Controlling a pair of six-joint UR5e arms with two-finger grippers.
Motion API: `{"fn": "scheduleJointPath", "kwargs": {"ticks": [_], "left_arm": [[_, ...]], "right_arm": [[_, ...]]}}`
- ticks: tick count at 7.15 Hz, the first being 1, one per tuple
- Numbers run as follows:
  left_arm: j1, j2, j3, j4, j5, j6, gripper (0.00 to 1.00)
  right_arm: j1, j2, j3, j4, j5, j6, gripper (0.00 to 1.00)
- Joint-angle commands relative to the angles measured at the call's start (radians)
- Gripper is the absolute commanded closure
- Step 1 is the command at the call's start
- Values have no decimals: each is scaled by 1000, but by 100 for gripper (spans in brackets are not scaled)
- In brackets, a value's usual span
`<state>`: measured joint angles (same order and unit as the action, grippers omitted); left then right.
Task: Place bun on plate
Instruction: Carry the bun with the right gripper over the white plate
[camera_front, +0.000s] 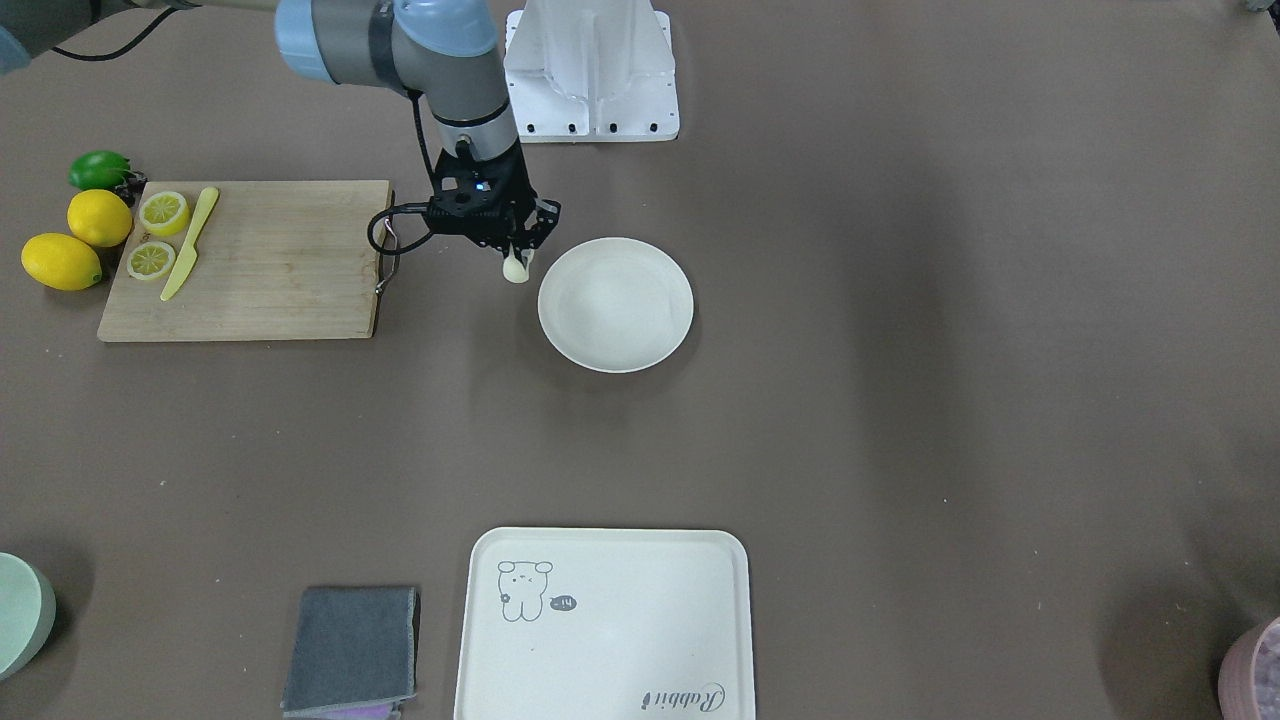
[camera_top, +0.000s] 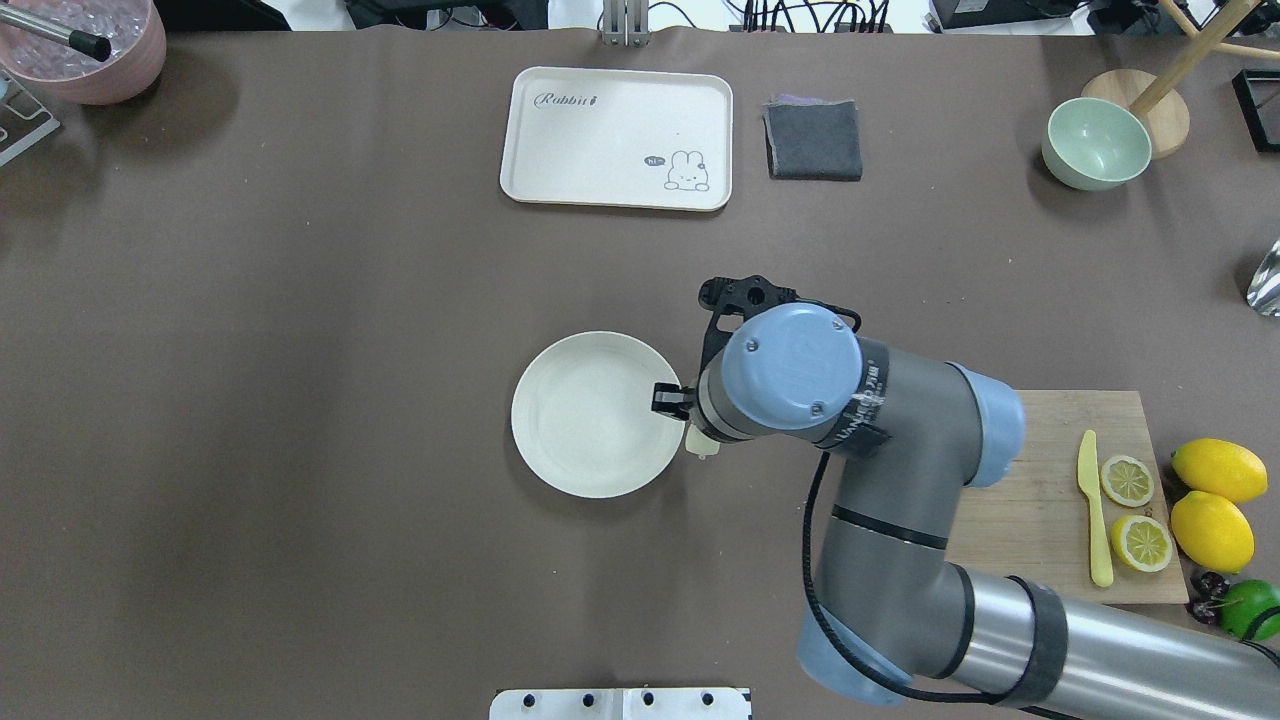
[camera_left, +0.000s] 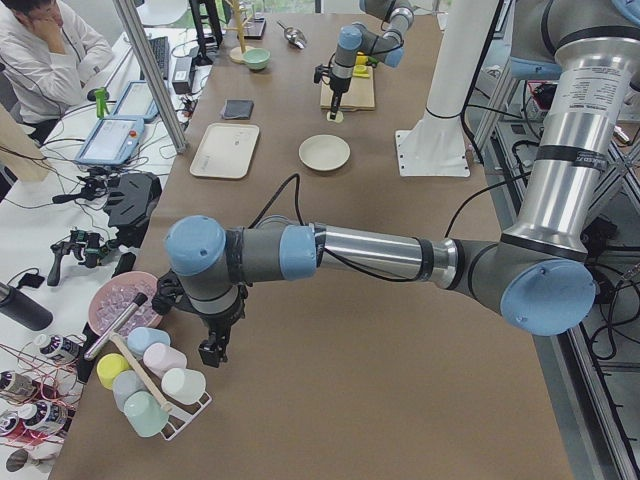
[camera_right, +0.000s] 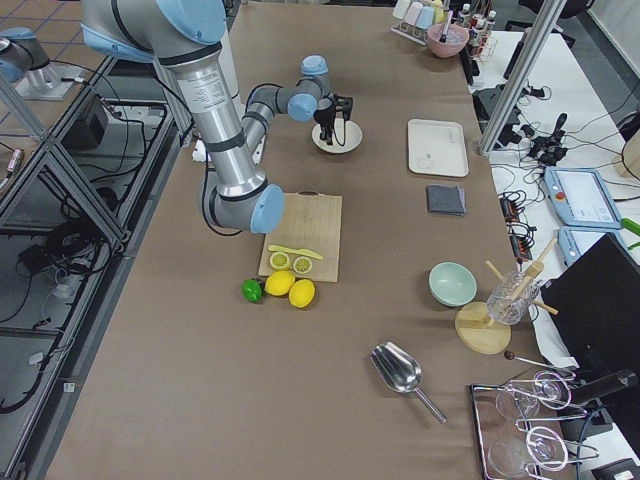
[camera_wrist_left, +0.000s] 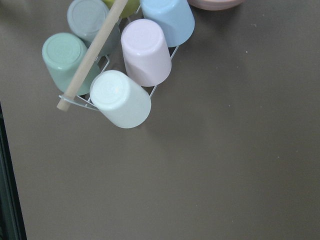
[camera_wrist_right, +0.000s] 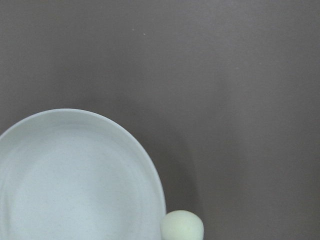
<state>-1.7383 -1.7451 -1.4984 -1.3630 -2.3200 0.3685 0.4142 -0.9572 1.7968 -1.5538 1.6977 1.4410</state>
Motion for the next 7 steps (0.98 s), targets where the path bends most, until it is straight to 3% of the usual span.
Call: {"fn": "scheduleJointPath", "kwargs": {"ticks": [1, 2, 3, 4, 5, 7], "left_arm": [[-1, 30, -5, -2, -2, 1, 2], [-1, 30, -3, -2, -2, 1, 2], [-1, 44, -9, -2, -2, 1, 2], [-1, 44, -11, -2, -4, 1, 2], [0, 44, -11, -2, -4, 1, 2], [0, 44, -14, -2, -4, 0, 2]], "right_arm": [[-11, 173, -176, -8, -29, 10, 100], [-14, 211, -227, -3, -30, 10, 89], [-17, 225, -247, -2, -32, 9, 57], [-27, 226, -249, 0, -55, 9, 13], [-56, 227, -252, 1, -109, 22, 0], [-63, 233, -249, 4, -119, 98, 0]]}}
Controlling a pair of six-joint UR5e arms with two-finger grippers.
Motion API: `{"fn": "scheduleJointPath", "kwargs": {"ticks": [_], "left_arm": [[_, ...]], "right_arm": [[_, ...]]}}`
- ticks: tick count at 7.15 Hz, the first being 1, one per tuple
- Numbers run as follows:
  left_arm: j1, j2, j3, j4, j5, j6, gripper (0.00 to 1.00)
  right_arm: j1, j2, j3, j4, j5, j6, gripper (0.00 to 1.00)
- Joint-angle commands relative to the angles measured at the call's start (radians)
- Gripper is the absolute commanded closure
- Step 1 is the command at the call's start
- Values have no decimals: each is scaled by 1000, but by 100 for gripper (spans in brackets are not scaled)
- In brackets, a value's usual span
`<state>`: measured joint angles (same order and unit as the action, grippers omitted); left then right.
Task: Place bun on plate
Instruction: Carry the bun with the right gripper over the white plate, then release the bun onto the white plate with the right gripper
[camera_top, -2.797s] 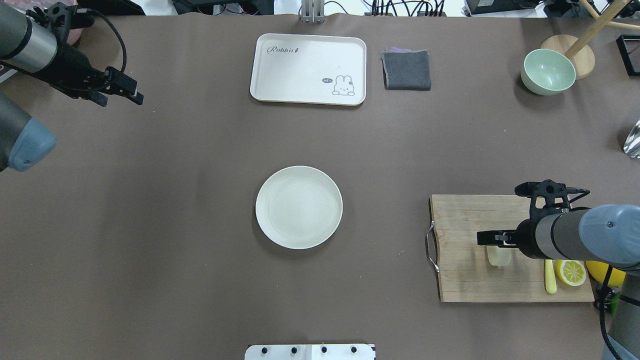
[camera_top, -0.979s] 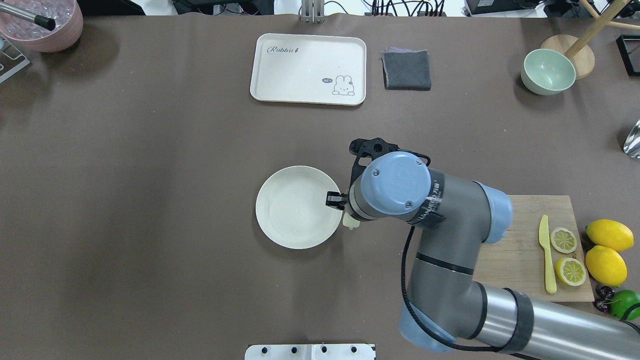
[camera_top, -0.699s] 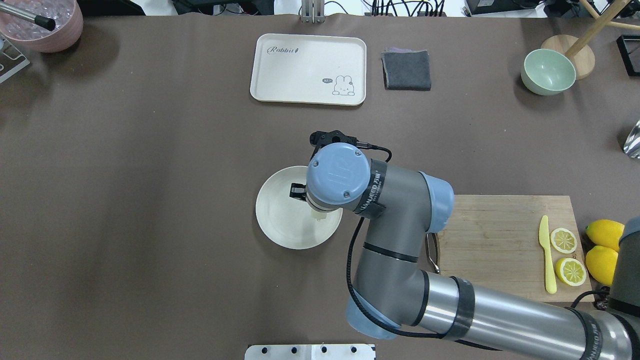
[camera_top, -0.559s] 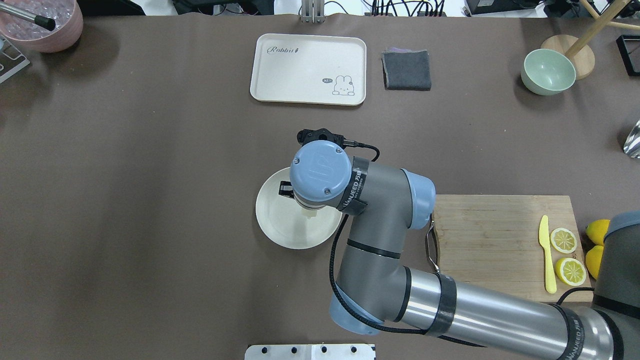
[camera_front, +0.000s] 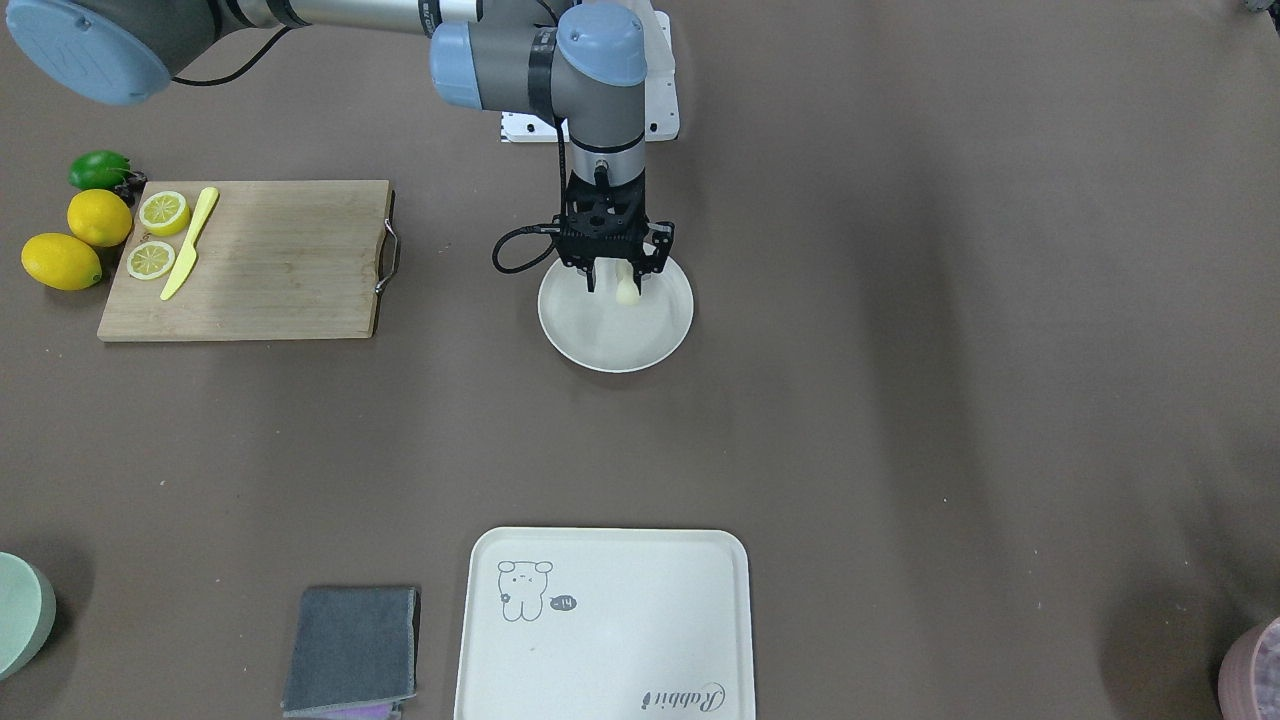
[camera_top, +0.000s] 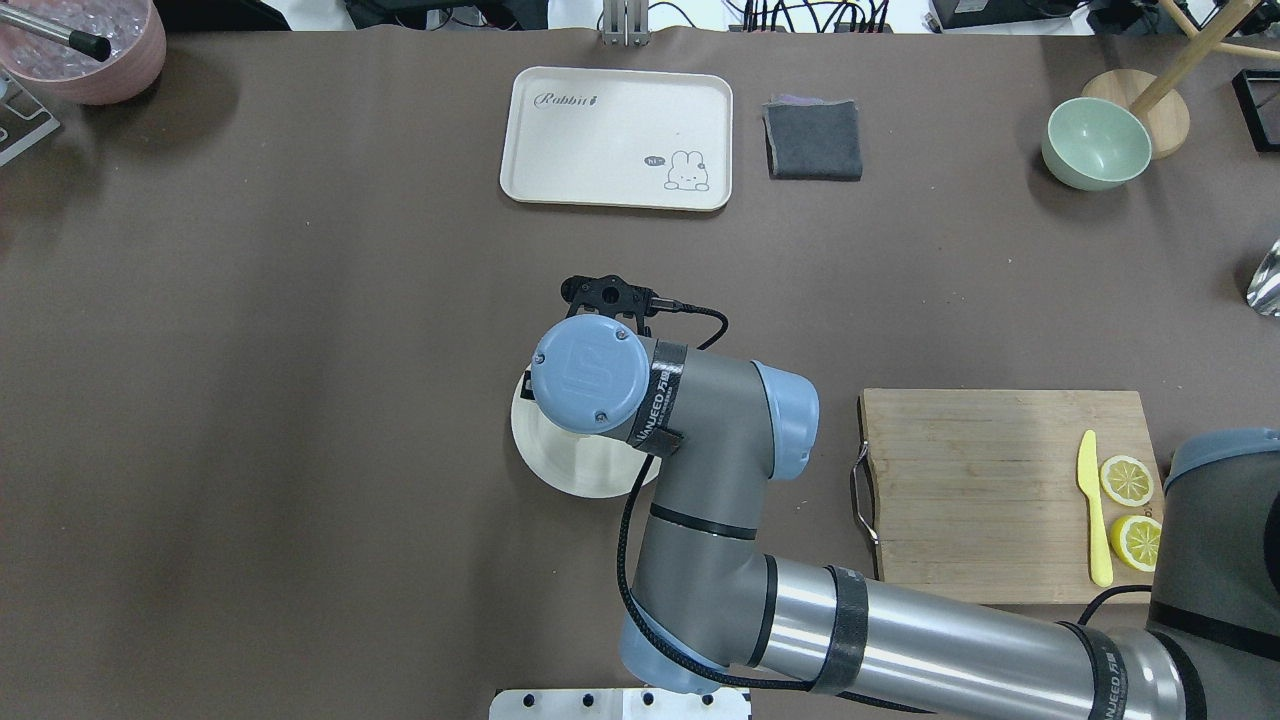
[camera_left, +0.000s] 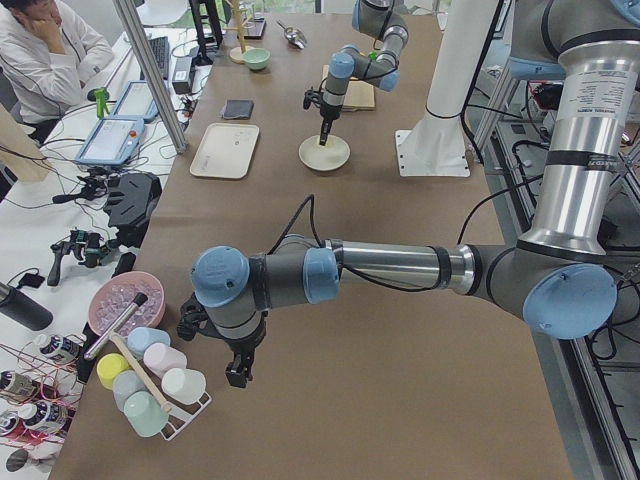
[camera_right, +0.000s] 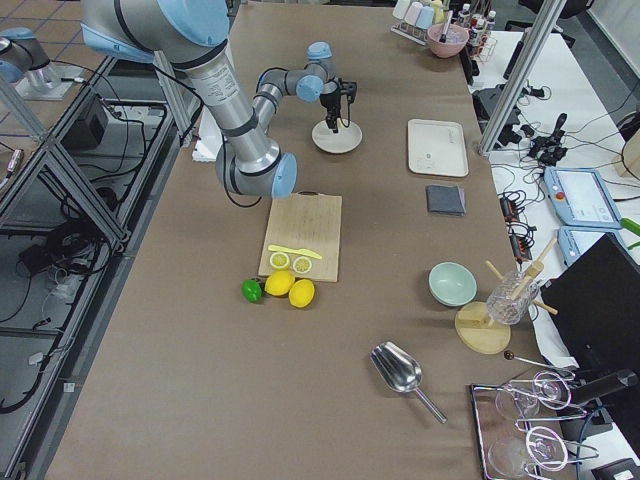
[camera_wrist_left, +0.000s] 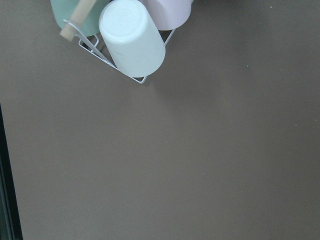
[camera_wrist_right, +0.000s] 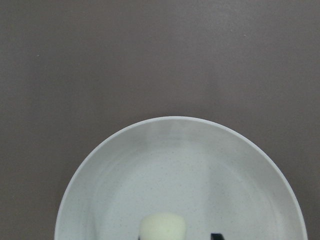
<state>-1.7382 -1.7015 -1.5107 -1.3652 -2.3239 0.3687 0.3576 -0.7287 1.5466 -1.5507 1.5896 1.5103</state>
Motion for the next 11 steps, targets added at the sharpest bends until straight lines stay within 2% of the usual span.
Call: {"fn": "scheduleJointPath", "kwargs": {"ticks": [1, 4, 7, 9, 11], "left_arm": [[2, 0, -2, 0, -2, -1, 2], [2, 0, -17, 0, -2, -1, 2], [5, 34, -68, -2, 0, -4, 2], [20, 42, -39, -15, -2, -19, 2], [28, 42, -31, -15, -2, -30, 2]], "right_arm": [[-5, 2, 4, 0, -11, 22, 0], [15, -1, 12, 0, 6, -4, 0], [134, -20, 30, -6, 134, -68, 0], [219, -116, 143, -12, 228, -140, 0], [341, -199, 197, -40, 346, -278, 0]]}}
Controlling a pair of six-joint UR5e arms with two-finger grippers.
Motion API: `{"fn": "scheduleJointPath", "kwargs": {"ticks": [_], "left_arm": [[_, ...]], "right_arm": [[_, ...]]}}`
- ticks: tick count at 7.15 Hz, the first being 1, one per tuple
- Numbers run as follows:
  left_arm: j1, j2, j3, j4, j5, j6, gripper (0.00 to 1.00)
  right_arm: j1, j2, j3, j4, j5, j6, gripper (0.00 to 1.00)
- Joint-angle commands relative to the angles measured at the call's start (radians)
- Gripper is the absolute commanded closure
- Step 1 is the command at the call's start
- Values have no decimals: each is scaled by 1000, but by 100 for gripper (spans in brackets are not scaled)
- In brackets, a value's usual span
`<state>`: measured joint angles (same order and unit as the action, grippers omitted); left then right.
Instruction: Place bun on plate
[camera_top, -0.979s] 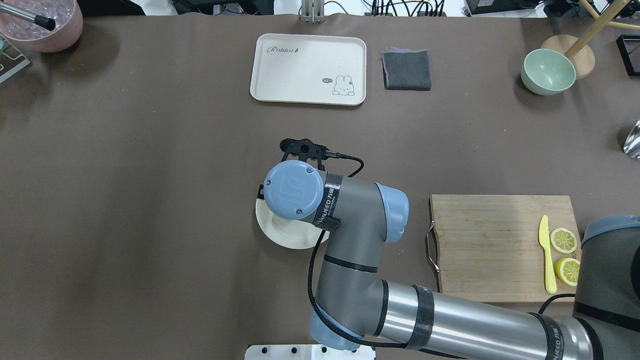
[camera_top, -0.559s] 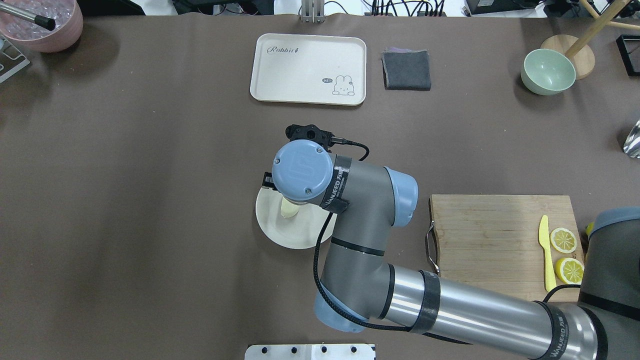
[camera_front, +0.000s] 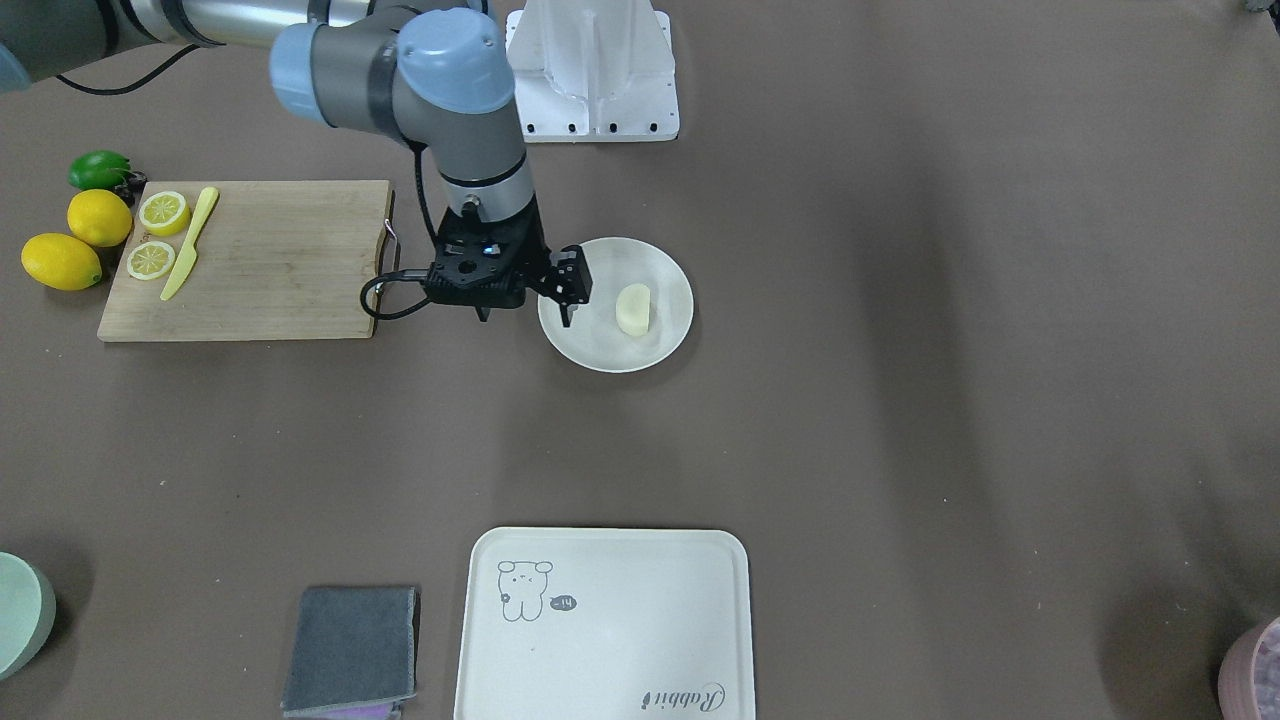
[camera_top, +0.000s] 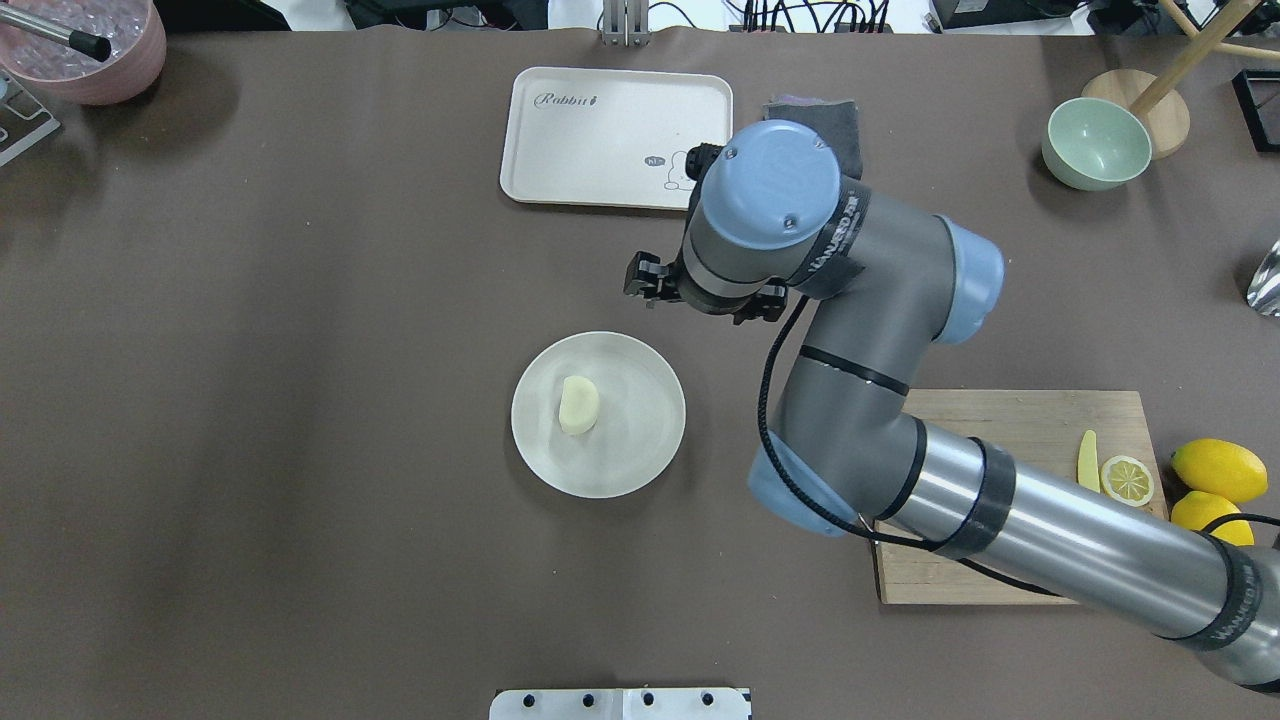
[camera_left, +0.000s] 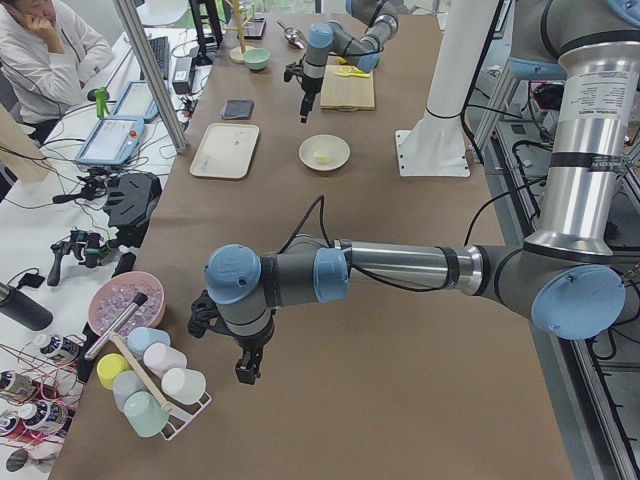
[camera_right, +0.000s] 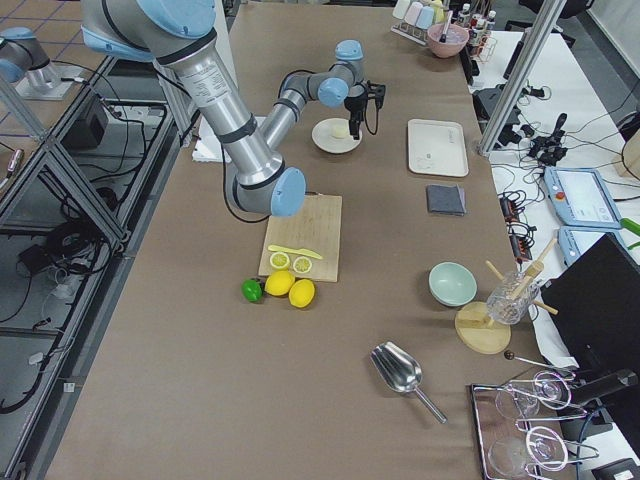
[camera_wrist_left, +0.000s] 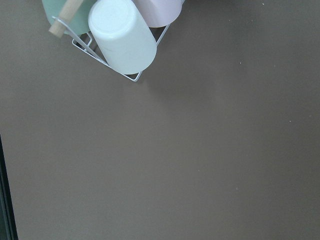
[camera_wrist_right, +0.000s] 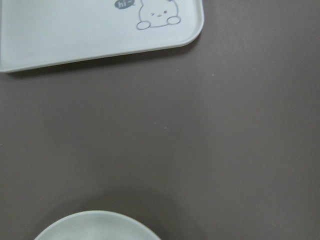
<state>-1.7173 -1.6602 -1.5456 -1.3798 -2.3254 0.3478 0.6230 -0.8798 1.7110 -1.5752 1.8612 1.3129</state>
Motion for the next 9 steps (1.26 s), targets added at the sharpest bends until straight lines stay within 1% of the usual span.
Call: {"fn": "scheduleJointPath", "kwargs": {"ticks": [1, 2, 3, 4, 5, 6, 7, 8, 9], "left_arm": [[18, 0, -5, -2, -6, -25, 2], [34, 10, -1, -10, -94, -32, 2], [59, 45, -7, -75, -133, -38, 2], [99, 81, -11, -182, -137, -131, 2], [129, 115, -11, -288, -135, -201, 2], [149, 122, -5, -309, -129, -202, 2], [150, 122, -8, -309, -130, -199, 2], [150, 122, -7, -309, -130, -197, 2], [150, 122, -8, -309, -130, -199, 2]], "right_arm": [[134, -79, 47, -17, 119, -130, 0], [197, -137, 77, -17, 166, -203, 0], [265, -196, 103, -17, 226, -289, 0], [332, -243, 108, -17, 272, -358, 0], [401, -284, 125, -49, 317, -430, 0], [458, -353, 192, -146, 326, -595, 0], [522, -404, 235, -242, 326, -750, 0], [585, -479, 245, -258, 329, -897, 0], [651, -543, 233, -261, 357, -1034, 0]]}}
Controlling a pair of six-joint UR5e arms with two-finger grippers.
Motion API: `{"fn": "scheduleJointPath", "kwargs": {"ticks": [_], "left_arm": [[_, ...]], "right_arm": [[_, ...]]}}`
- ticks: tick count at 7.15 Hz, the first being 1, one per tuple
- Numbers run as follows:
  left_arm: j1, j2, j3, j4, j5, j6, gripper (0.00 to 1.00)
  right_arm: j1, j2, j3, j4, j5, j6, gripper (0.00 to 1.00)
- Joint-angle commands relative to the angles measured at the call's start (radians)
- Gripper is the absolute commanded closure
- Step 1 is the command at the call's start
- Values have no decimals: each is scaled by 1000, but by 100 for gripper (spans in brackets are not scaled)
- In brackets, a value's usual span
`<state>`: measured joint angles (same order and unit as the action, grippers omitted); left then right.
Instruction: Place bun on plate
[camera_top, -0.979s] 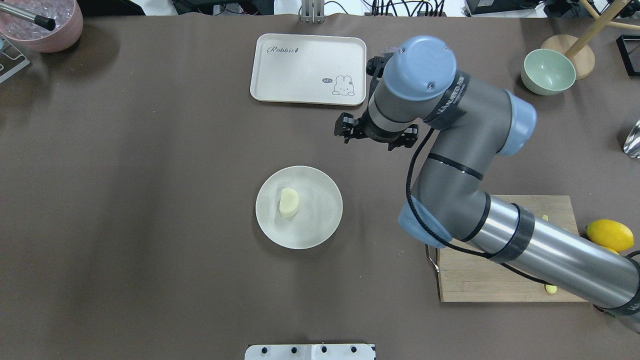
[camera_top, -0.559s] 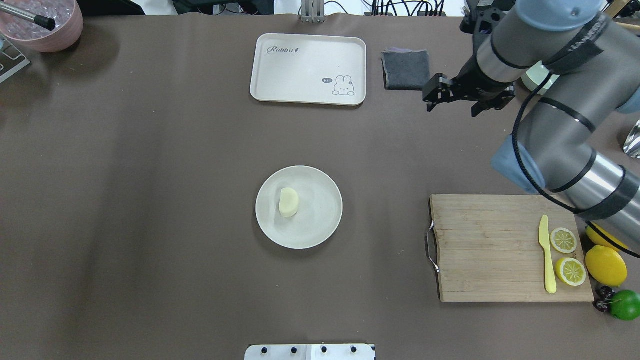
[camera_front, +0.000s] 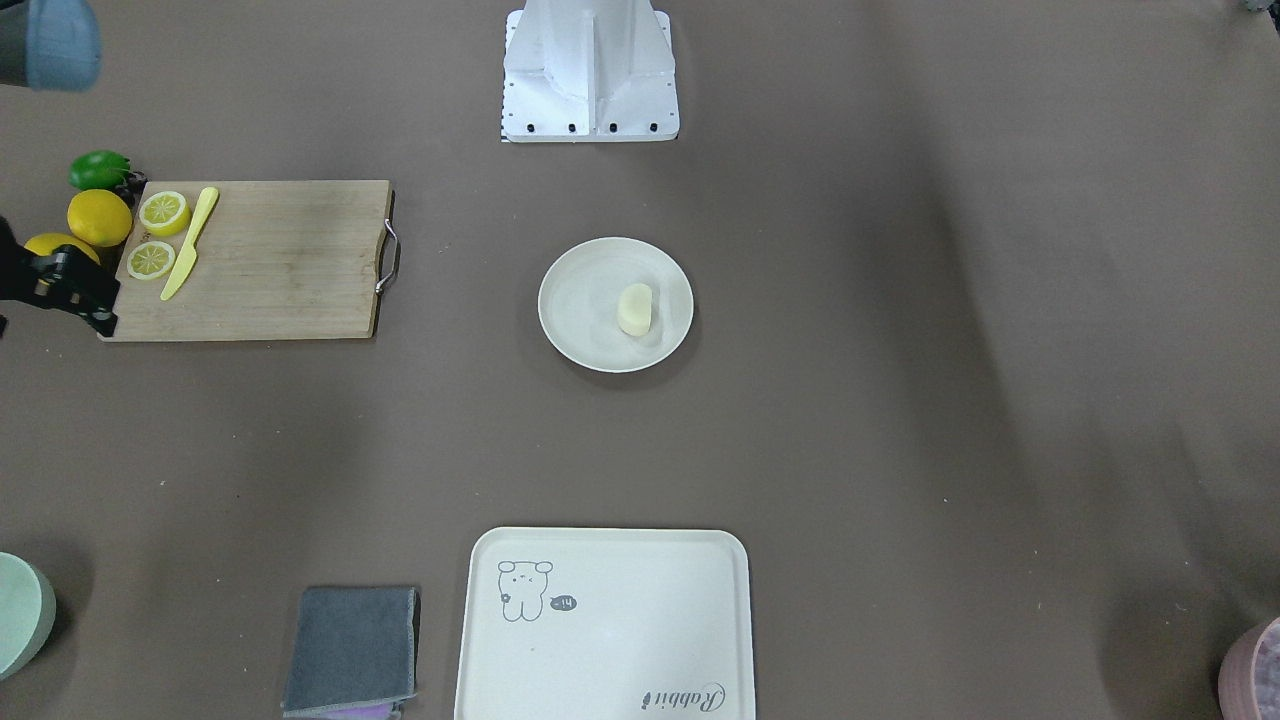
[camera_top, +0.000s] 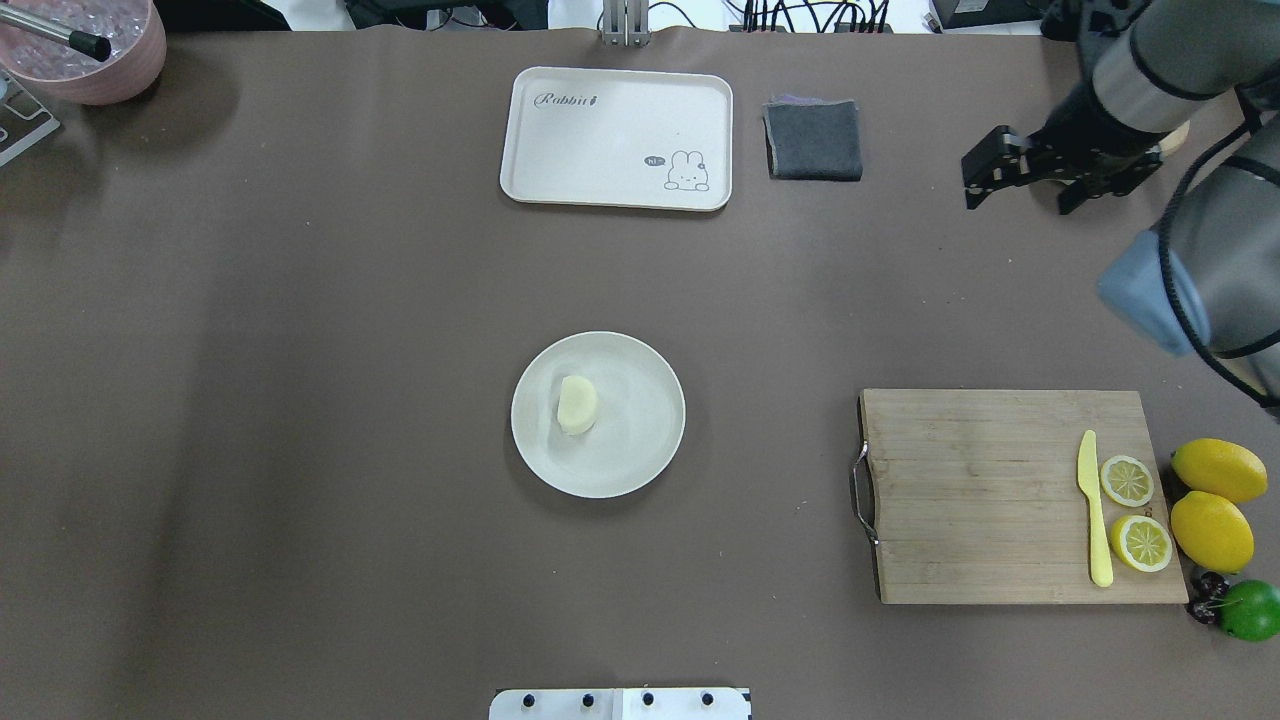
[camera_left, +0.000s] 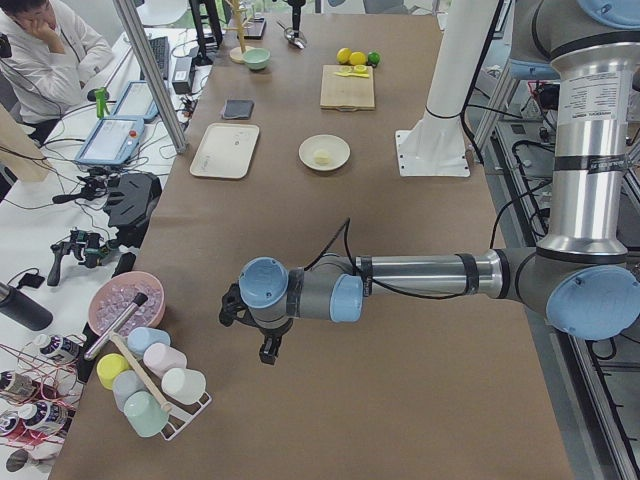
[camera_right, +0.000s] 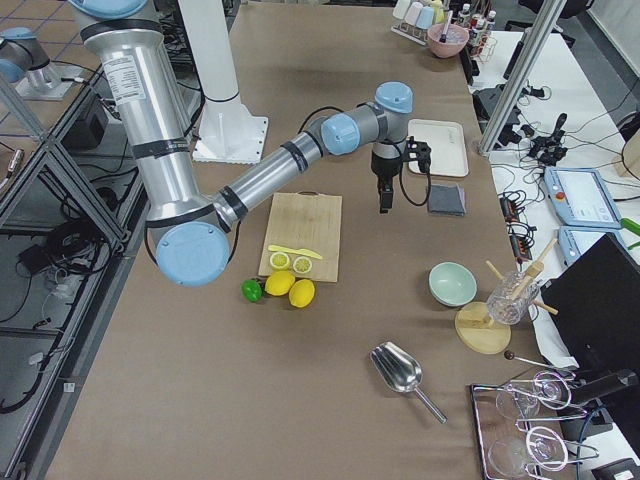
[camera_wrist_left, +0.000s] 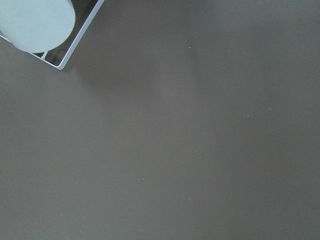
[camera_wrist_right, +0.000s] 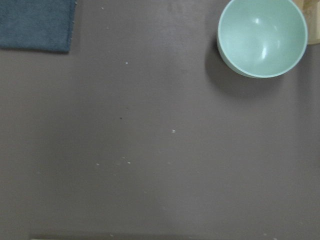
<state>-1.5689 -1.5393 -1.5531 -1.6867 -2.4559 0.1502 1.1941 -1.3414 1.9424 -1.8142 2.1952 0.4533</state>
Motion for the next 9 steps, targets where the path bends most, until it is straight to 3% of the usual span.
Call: {"fn": "scheduleJointPath", "kwargs": {"ticks": [1, 2, 4, 6, 8, 9], "left_arm": [[1, -1, 2, -2, 1, -1, 2], [0, -1, 4, -2, 2, -3, 2], [1, 1, 5, -2, 1, -4, 2], [0, 1, 4, -2, 3, -4, 2], [0, 2, 5, -2, 3, -4, 2], [0, 2, 5, -2, 3, -4, 2]], "right_arm": [[169, -150, -5, -20, 59, -293, 0], [221, -251, -11, -11, 49, -453, 0], [312, -315, -115, -13, 63, -570, 0], [351, -358, -183, -13, 78, -573, 0], [360, -364, -233, -11, 228, -571, 0], [369, -364, -226, -8, 221, -576, 0]]}}
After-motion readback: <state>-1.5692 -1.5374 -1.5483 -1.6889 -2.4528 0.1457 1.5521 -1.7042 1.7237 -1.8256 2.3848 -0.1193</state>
